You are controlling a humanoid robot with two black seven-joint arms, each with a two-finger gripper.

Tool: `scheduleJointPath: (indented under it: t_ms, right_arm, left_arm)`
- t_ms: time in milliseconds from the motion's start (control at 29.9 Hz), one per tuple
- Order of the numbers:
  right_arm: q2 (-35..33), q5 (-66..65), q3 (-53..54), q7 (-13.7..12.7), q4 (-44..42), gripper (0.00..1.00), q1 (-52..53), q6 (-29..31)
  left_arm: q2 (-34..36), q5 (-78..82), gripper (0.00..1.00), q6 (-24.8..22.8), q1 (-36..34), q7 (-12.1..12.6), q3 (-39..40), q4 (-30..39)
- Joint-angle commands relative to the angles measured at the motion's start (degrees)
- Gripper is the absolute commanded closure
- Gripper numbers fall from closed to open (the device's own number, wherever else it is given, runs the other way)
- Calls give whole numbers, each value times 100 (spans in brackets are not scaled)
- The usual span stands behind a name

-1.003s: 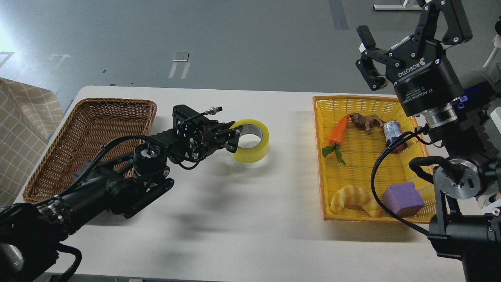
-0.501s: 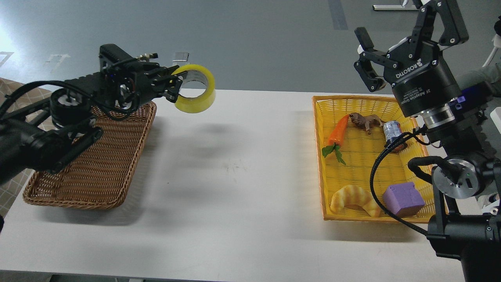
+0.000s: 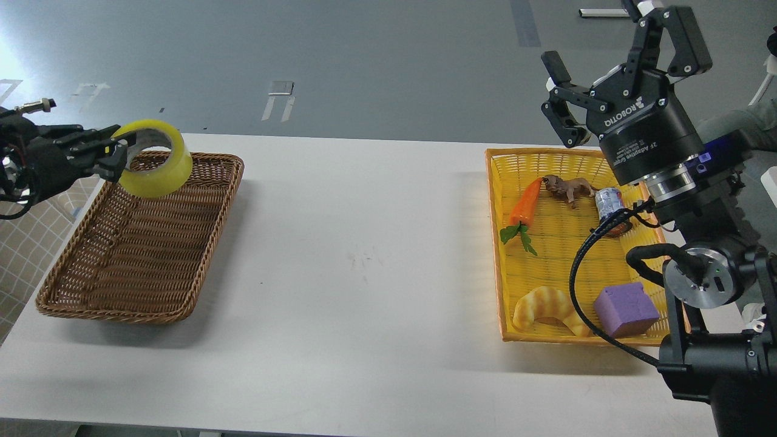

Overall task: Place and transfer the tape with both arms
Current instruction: 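Lift the tape and carry it over the wicker basket with the left gripper, then lower the tape into the wicker basket and open the left gripper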

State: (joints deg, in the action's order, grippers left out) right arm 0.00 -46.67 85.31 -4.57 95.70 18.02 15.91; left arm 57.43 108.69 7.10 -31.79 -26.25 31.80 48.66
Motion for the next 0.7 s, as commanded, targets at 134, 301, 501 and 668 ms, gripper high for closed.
scheduleJointPath:
  t_ms: [134, 301, 501, 668]
  right_arm:
    - [0, 0, -32, 0, 10, 0, -44, 0]
    - [0, 0, -32, 0, 10, 0, -70, 0]
    - [0, 0, -50, -9, 10, 0, -123, 0]
    - [0, -9, -50, -9, 10, 0, -123, 0]
  left_arm:
    - [-310, -331, 86, 205, 375, -175, 2, -717]
    - [-425, -498, 85, 205, 393, -175, 2, -753]
    - [-557, -629, 83, 275, 384, -175, -209, -753]
    - [-584, -727, 82, 345, 393, -175, -393, -753]
